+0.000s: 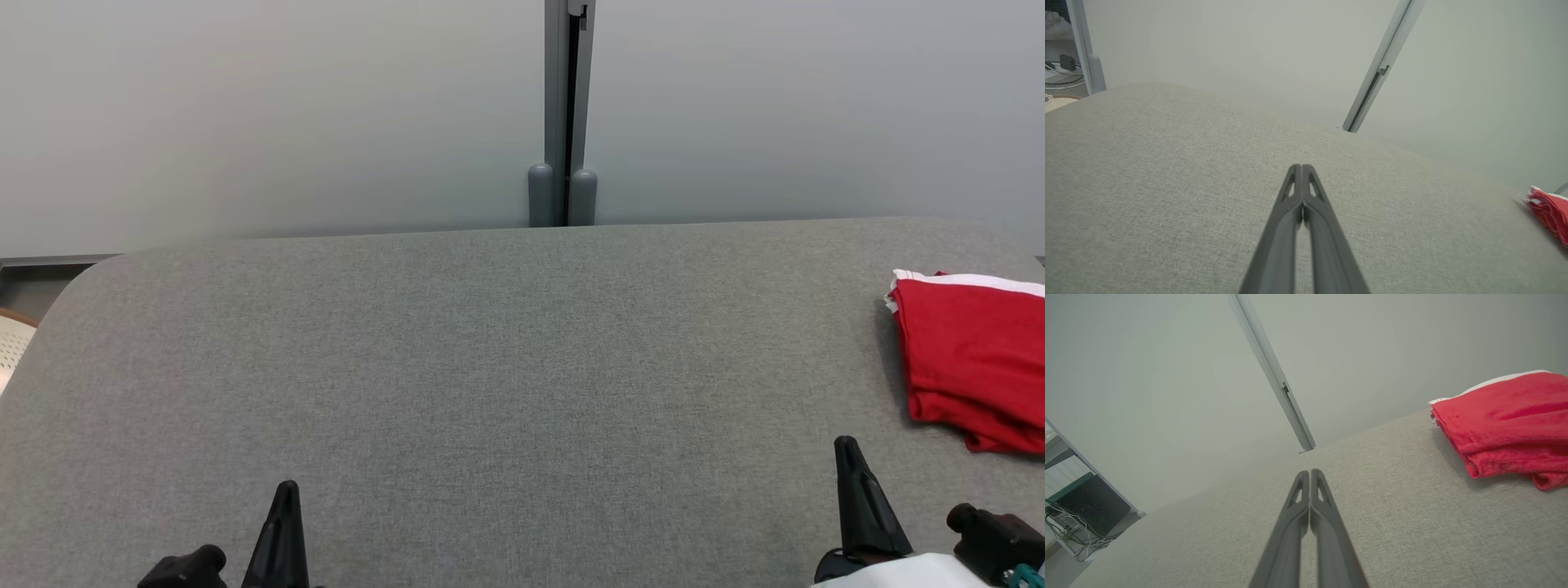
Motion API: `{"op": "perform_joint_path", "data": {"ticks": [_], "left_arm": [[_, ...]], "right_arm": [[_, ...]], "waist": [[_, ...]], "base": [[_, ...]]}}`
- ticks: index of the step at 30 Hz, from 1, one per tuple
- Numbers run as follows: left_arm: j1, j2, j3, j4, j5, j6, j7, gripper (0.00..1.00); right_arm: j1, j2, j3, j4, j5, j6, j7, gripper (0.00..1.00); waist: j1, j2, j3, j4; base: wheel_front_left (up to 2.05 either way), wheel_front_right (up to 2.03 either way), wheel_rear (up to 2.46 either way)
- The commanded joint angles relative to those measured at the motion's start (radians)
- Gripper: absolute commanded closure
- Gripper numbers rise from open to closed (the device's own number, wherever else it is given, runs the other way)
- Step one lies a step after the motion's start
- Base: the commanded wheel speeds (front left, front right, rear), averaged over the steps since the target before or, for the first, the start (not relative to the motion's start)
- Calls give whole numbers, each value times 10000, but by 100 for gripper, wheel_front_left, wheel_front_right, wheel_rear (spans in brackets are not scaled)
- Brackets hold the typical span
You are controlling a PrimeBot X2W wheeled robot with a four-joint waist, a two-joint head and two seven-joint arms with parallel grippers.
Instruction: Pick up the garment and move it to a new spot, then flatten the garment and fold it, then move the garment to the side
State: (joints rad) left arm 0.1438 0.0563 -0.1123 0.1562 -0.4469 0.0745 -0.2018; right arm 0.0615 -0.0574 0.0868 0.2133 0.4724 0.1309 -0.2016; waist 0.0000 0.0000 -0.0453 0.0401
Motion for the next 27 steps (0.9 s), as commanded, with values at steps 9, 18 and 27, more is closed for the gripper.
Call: {"op": "perform_joint_path", "data": {"ticks": [9,18,27], "left_arm": [[-665,170,230,51,-1854,-345,335,100],[-942,220,391,166,-3264,-580,621,100],[-1163,257,560,237,-4528,-790,894,100]], "right_arm": [[-460,-140,-231,-69,1782,-1,399,100],[-633,-165,-398,-24,3132,-1,715,100],[-789,-182,-573,17,4347,-1,1009,100]], "waist": [[0,0,41,-35],[0,0,81,-67],[0,0,121,-100]], "base": [[0,0,0],[0,0,0],[0,0,0]]}}
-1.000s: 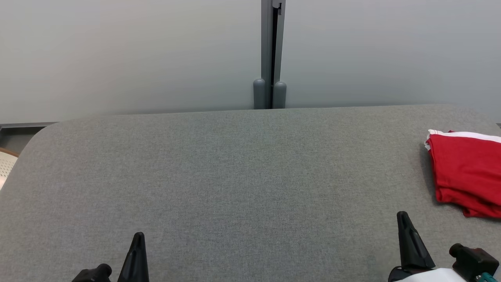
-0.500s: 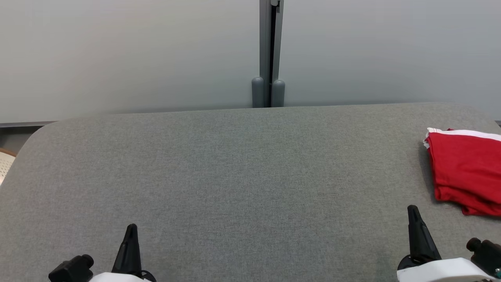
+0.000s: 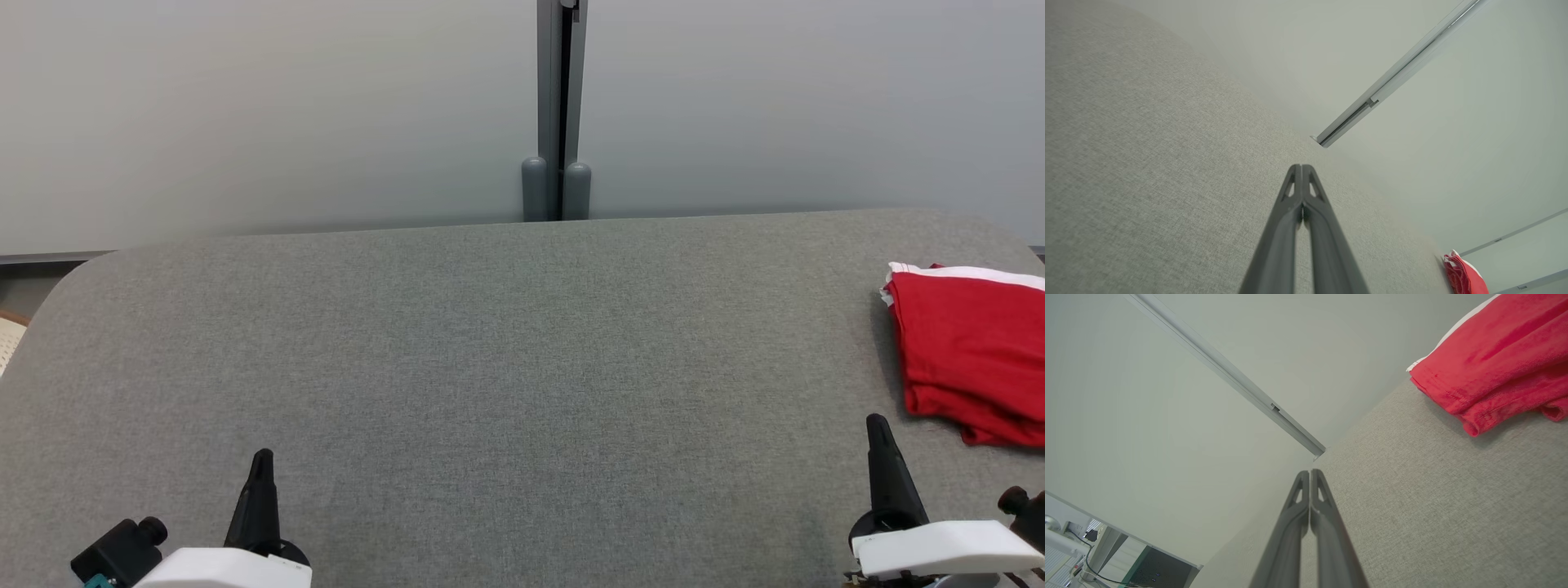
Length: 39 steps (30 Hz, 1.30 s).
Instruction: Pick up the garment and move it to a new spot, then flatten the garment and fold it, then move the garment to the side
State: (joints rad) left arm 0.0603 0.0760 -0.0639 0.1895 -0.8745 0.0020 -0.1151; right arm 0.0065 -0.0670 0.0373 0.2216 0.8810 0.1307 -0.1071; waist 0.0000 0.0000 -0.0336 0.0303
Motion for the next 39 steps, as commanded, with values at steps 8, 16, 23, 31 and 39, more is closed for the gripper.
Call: {"op": "perform_joint_path", "data": {"ticks": [8,16,23,31,39], "left_arm": [[-515,82,224,-23,-1266,-246,263,100],[-697,97,371,49,-2209,-403,494,100],[-828,102,478,105,-2865,-509,654,100],[-970,105,622,178,-3666,-667,868,100],[-1096,103,758,242,-4416,-784,1060,100]], "right_arm": [[-378,-93,-214,-33,1242,1,314,100],[-484,-94,-359,-3,2144,1,557,100],[-573,-92,-464,18,2778,1,716,100],[-669,-86,-586,47,3571,1,926,100],[-765,-76,-723,75,4294,1,1130,100]], "waist": [[0,0,39,-32],[0,0,74,-61],[0,0,101,-83],[0,0,136,-112],[0,0,172,-141]], "base": [[0,0,0],[0,0,0],[0,0,0],[0,0,0],[0,0,0]]}}
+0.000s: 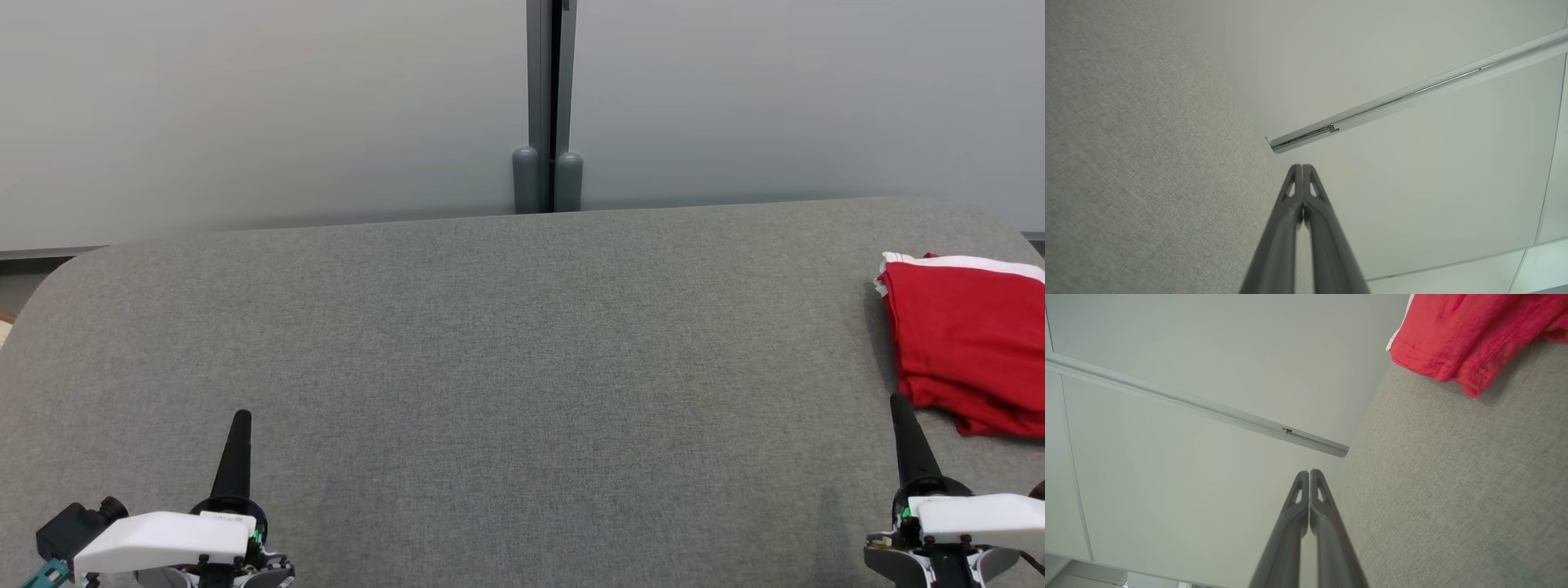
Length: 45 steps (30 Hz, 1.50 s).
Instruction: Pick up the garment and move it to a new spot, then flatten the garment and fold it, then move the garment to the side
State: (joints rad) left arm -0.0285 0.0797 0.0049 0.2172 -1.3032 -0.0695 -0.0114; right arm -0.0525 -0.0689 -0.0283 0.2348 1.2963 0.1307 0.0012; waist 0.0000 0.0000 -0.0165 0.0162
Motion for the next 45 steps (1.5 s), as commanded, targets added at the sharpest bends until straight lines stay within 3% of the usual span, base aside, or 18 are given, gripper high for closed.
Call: {"op": "perform_joint_path", "data": {"ticks": [1,45], "left_arm": [[-233,66,87,-27,-221,-91,46,100],[-870,-10,745,273,-3450,-650,969,100]], "right_arm": [[-191,-57,-83,-53,227,1,81,100],[-583,21,-675,90,3370,0,998,100]], "waist": [[0,0,6,-4],[0,0,197,-162]], "base": [[0,0,0],[0,0,0]]}}
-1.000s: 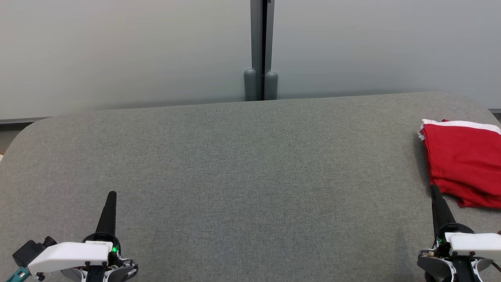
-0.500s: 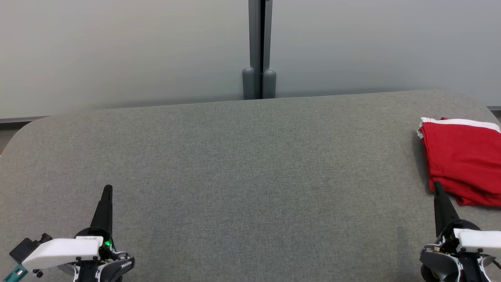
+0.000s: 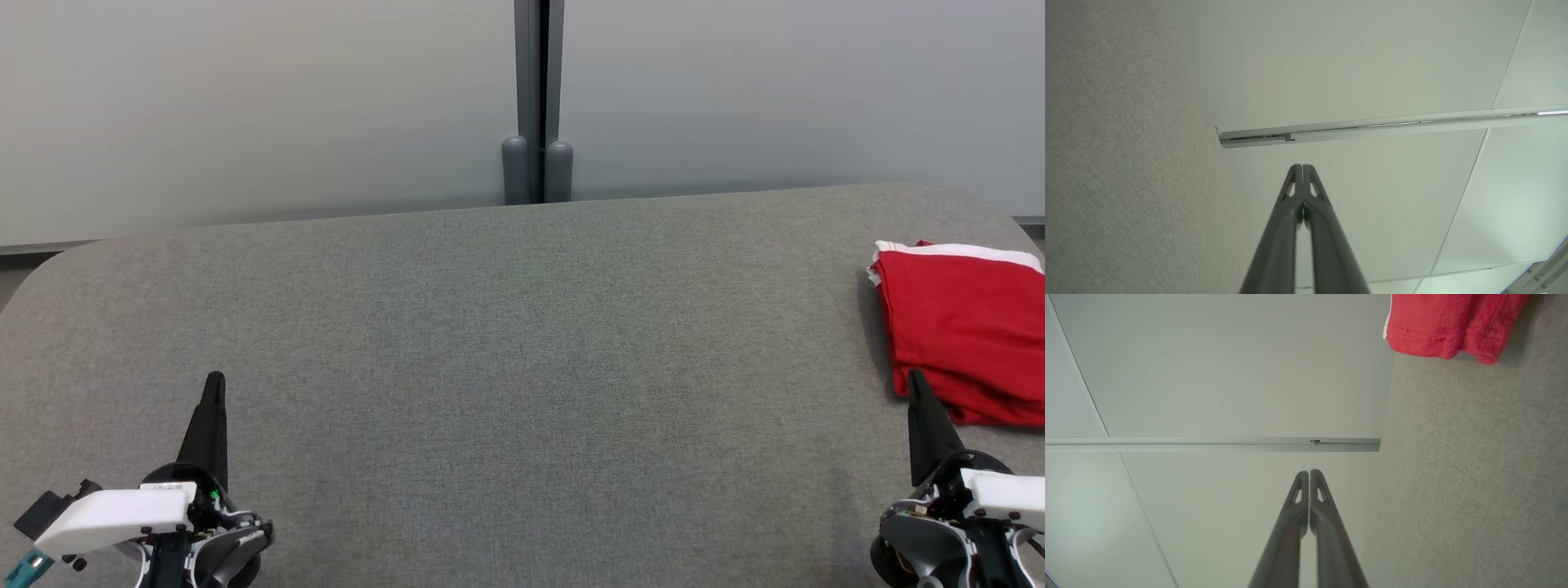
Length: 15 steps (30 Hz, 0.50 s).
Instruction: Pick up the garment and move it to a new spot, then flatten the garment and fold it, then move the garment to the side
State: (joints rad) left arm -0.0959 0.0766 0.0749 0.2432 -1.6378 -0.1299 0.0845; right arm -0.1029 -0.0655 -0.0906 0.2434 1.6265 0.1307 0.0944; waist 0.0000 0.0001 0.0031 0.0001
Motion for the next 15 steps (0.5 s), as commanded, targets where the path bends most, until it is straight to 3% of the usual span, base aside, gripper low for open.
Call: {"op": "perform_joint_path", "data": {"ticks": [1,15], "left_arm": [[-185,15,49,13,-88,-46,18,100],[-192,-30,110,17,-13,-46,74,100]], "right_arm": [[-80,-11,-49,1,55,0,60,100],[-86,8,-90,5,7,0,97,100]], "waist": [[0,-1,0,-1],[0,-1,0,-1]], "base": [[0,0,0],[0,0,0]]}}
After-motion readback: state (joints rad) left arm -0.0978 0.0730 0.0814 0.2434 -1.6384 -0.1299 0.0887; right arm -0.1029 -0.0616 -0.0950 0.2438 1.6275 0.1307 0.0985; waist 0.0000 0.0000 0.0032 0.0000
